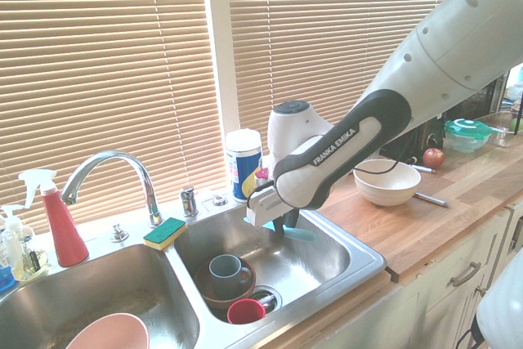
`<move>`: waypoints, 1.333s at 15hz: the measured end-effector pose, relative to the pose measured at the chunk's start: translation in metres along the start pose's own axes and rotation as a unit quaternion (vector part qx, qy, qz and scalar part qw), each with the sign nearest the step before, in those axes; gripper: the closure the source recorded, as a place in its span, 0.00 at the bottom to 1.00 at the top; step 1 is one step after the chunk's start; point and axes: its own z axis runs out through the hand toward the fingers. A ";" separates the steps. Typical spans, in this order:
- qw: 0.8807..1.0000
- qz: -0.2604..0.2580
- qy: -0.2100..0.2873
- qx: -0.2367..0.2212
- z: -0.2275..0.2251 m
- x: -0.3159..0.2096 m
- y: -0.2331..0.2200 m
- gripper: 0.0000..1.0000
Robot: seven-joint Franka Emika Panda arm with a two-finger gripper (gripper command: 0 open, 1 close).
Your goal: Put the knife into the sink
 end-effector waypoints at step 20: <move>0.996 0.031 -0.059 -0.063 0.173 0.015 -0.016 0.00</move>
